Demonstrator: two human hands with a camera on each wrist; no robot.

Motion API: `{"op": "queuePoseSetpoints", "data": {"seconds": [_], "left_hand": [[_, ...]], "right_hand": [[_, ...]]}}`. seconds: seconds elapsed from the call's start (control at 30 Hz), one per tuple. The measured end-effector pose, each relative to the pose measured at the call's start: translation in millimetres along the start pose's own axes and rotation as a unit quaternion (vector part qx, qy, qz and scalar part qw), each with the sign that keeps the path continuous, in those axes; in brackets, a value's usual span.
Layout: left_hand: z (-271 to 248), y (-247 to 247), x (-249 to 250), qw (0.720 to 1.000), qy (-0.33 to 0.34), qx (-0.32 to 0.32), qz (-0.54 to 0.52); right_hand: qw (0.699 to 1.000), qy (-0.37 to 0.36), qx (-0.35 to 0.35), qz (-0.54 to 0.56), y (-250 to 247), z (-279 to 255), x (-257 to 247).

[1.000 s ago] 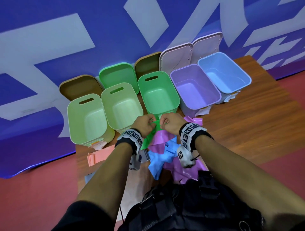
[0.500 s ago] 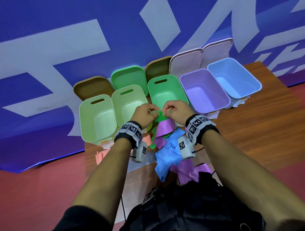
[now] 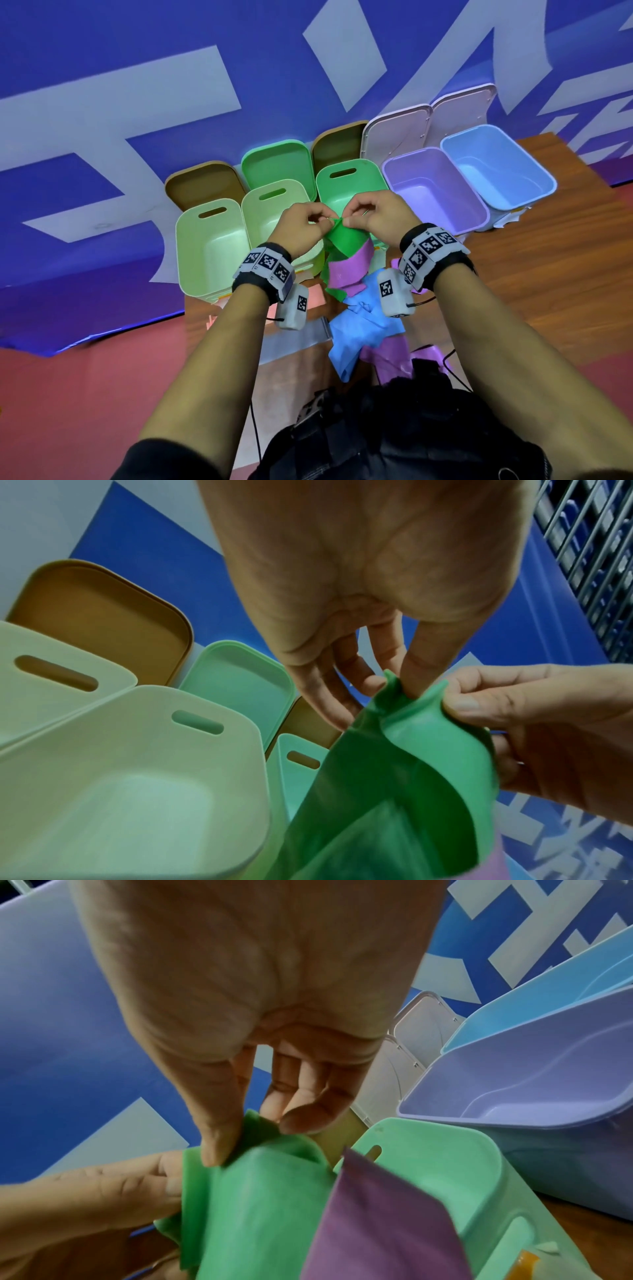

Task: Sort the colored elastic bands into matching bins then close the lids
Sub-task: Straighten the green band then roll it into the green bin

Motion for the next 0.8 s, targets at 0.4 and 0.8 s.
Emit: {"op": "queuePoseSetpoints", "data": {"seconds": [0.4,0.8], "left_hand": [[-2.5,-8.5,26.0,0.993,0.067,0.039,-0.088],[-2.7,-4.2,24.3,0.994,0.024,0.042,-0.100]], "right_hand": [[0.996,-0.011,0.043,0.084,-18.4,-2.9,-15.8],[0.993,0.009,0.065,0.101,-23.4,-1.6,-11.8]]}}
Point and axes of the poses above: each hand's wrist, its own z-axis towards the middle knuckle, its own y-axis out of the palm, x = y × z, the point moved 5 cm from there along z, towards the middle knuckle, and after that the axes turned 6 degrees about -z, right-handed, at the moved point
